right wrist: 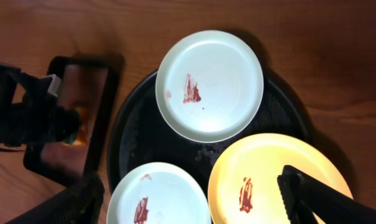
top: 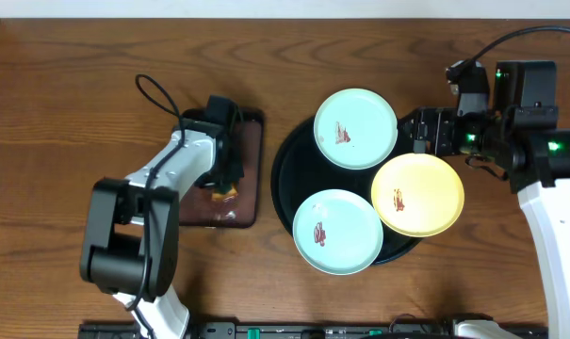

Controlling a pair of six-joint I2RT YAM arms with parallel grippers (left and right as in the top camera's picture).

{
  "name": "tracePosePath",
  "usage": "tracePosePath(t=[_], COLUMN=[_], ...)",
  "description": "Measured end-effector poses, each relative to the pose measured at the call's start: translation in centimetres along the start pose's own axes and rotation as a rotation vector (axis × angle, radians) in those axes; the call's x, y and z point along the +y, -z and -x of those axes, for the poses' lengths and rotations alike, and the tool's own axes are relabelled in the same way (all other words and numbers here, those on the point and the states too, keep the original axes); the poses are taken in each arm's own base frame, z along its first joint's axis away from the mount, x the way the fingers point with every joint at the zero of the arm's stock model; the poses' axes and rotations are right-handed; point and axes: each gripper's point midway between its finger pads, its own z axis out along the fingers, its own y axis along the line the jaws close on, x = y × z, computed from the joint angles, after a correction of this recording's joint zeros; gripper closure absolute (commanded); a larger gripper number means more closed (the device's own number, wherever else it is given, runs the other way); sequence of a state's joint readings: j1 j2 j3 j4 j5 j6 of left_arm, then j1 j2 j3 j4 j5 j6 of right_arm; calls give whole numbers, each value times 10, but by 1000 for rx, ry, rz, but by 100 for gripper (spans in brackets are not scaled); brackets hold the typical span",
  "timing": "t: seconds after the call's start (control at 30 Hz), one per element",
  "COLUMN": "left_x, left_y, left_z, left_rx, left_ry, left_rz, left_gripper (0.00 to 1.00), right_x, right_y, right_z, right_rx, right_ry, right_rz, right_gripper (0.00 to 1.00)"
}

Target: Clean dirty plates on tray and stack at the side

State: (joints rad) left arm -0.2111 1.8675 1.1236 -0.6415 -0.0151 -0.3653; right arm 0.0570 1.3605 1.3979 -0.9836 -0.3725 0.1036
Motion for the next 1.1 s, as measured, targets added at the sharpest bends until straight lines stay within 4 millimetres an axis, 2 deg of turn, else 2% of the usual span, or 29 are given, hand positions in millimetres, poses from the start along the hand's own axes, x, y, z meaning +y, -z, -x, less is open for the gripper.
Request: tracePosePath(t=[0.03, 0.07, 0.2, 0.23, 0.33, 0.4, 0.5, 0.57, 0.63, 0.7, 0.77, 0.8, 0.93, 0.97, 1.1], left_x=[0, 0, 5, 6, 3, -6, -21, -30, -42, -52, -62, -68, -82, -85, -101], left_y=[0, 0, 8, 13, 39, 71, 111, 123, 126, 127, 128, 129, 131, 132, 136], left_z=[0, 0, -9, -10, 0, 24, 49, 55, 51, 49, 46, 44, 39, 40, 43], left_rx=[0, 1, 53, 64, 56, -29, -136, -167, -163, -159, -161, -161, -166, -173, -212], left_ry=[0, 0, -15, -22, -35, -33, -42, -54, -75, -91, -110, -123, -157, -162, -187], left_rz=[0, 1, 28, 33, 29, -13, -83, -117, -157, -186, -208, -218, -239, -244, -275], left_gripper=[93, 93, 93, 92, 93, 93, 93, 93, 93, 93, 93, 93, 93, 93, 93], right_x=[-2, -4, -9, -11, -37, -55, -79, -90, -99, -102, -105, -108, -111, -109, -100], right_y=[-6, -9, -37, -50, -92, -115, -156, -180, -198, -208, -217, -223, -235, -236, -233], right_z=[-1, -2, -1, 0, 8, 5, -6, -11, -15, -11, -10, -12, -23, -26, -40], right_rx=[17, 25, 70, 81, 92, 117, 174, 188, 194, 171, 162, 166, 196, 206, 265], right_ry=[-3, -8, -8, -2, 5, -5, -22, -29, -41, -40, -42, -48, -77, -84, -143], right_rz=[-2, -3, -4, -12, -111, -164, -210, -221, -234, -234, -234, -234, -225, -218, -211], right_gripper=[31, 35, 37, 38, 41, 43, 51, 58, 61, 63, 69, 82, 96, 99, 99])
